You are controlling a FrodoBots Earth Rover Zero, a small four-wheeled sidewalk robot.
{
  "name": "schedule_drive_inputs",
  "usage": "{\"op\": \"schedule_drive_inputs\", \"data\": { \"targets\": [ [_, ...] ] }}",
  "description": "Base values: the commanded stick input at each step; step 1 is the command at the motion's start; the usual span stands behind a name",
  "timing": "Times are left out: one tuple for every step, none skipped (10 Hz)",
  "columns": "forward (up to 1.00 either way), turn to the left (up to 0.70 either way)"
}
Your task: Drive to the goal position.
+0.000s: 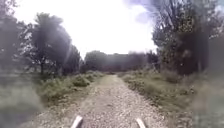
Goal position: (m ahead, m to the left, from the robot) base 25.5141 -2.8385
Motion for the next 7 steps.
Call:
{"op": "schedule_drive_inputs", "data": {
  "targets": [
    [0.7, 0.25],
    [0.7, 0.35],
    [0.7, 0.13],
    [0.7, 0.0],
    [0.7, 0.0],
    [0.7, 0.0],
    [0.7, 0.0]
  ]
}}
